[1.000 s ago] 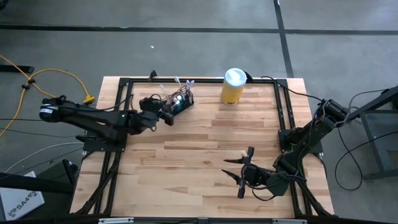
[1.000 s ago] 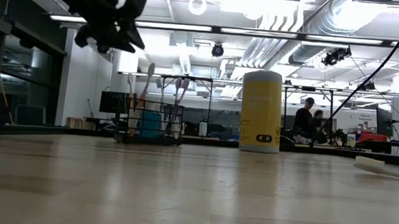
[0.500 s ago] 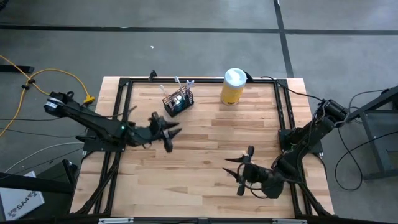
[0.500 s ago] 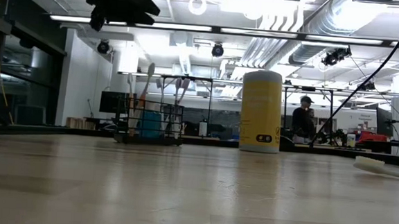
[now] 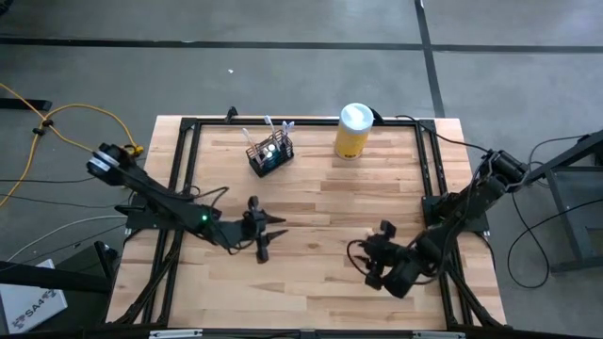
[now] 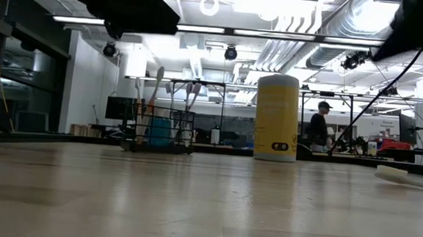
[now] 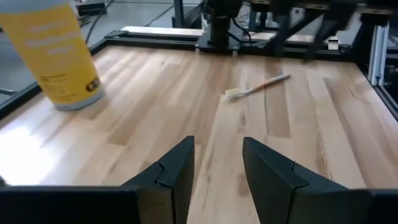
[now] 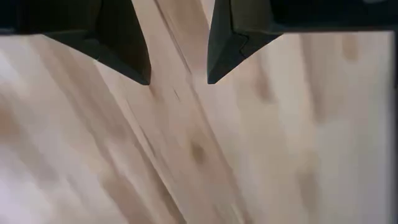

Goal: Pick & Place toothbrushing station
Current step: Put the orange toothbrush into the left section of the wire organizer

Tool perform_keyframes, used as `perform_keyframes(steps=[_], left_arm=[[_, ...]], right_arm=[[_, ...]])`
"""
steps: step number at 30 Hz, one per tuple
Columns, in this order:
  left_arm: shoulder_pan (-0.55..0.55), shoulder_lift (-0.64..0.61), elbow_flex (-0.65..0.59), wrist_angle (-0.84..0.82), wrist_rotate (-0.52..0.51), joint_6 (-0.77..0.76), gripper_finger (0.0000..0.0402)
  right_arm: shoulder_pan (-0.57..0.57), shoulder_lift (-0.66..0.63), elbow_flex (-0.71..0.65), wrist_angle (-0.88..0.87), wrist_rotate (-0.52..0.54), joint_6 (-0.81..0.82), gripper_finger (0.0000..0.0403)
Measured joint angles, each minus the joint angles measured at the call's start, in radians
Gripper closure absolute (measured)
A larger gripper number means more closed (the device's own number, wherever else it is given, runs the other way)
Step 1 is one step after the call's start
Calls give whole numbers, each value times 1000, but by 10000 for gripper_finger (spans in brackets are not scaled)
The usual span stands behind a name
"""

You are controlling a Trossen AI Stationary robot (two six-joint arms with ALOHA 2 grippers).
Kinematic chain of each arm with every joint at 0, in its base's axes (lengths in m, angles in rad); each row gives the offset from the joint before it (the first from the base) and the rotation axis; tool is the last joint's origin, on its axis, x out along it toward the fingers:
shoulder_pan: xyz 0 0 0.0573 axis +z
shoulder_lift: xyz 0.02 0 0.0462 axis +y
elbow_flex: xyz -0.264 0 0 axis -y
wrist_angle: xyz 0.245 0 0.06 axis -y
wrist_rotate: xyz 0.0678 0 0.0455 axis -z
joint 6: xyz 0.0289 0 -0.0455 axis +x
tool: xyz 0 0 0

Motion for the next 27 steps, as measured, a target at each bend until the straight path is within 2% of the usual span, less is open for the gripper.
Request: perform_keyframes(steps=[8,16,21,27], left_arm=[[12,85,0,108,1,20,271],[27,82,0,142,2,49,271],[27,82,0,141,5,50,271],[27,82,0,141,6,50,271]], right_arm=[[-18,0,0,-315,-218,305,253],[-18,82,0,-418,-415,439,261],[-24,151,0,-432,-471,452,274],[-26,195,0,-442,-473,452,276]])
